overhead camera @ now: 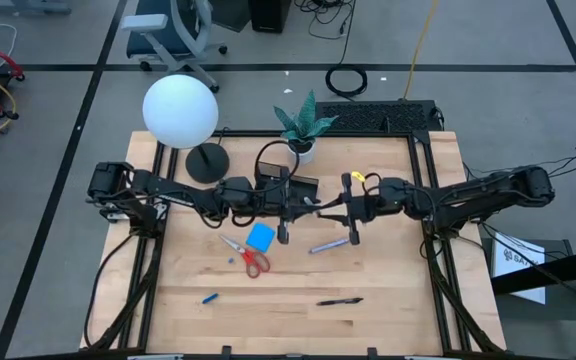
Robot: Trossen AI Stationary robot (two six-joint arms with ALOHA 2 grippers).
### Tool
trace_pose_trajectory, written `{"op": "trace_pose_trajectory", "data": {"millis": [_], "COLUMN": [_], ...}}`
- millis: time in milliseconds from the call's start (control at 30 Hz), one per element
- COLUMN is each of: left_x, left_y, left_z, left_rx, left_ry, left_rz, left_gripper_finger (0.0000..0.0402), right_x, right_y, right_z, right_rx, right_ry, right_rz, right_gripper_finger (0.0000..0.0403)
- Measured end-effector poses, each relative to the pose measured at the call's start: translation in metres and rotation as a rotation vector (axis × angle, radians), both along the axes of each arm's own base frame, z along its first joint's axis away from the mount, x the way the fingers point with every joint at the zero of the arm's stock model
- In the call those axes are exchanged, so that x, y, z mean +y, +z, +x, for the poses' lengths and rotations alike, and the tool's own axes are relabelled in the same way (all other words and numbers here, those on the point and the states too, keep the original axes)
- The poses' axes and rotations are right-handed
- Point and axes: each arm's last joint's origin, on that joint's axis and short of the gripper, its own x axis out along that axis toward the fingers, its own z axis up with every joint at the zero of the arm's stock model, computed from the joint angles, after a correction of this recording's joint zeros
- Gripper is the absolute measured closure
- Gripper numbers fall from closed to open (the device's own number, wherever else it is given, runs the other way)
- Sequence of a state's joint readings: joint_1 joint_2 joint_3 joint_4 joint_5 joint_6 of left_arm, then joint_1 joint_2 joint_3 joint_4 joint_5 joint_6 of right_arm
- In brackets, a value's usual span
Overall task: Pick and place office supplies into organizer
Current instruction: Put the gray pen into the desk organizer
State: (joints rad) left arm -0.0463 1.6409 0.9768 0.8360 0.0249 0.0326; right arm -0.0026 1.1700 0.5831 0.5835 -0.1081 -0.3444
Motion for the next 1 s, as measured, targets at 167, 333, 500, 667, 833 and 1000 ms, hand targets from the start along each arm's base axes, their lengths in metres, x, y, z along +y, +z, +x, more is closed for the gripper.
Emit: {"op": "trace_pose_trajectory", "data": {"millis": [167, 333, 500, 667, 833, 1000], "left_x": [0.0, -0.001, 0.0, 0.005, 0.01, 0.012], "left_y": [0.0, -0.001, 0.0, -0.002, -0.003, -0.004], "left_z": [0.0, 0.0, 0.0, 0.0, 0.0, 0.0], "left_rx": [0.003, 0.022, 0.022, 0.044, 0.07, 0.087], "left_ry": [-0.029, -0.052, -0.063, -0.079, -0.1, -0.135], "left_rz": [-0.053, -0.115, -0.184, -0.272, -0.347, -0.455], "left_gripper_finger": [0.0359, 0.0359, 0.0359, 0.0359, 0.0359, 0.0359], "right_x": [0.006, 0.013, 0.023, 0.038, 0.061, 0.078], "right_y": [0.003, 0.008, 0.012, 0.01, 0.007, 0.005], "right_z": [-0.003, -0.009, -0.015, -0.019, -0.023, -0.028], "right_rx": [-0.012, -0.026, -0.024, -0.015, 0.001, 0.029], "right_ry": [0.024, 0.042, -0.008, -0.029, -0.06, -0.113], "right_rz": [-0.077, -0.143, -0.255, -0.446, -0.757, -1.087], "right_gripper_finger": [0.0323, 0.0303, 0.0271, 0.0235, 0.0201, 0.018]}}
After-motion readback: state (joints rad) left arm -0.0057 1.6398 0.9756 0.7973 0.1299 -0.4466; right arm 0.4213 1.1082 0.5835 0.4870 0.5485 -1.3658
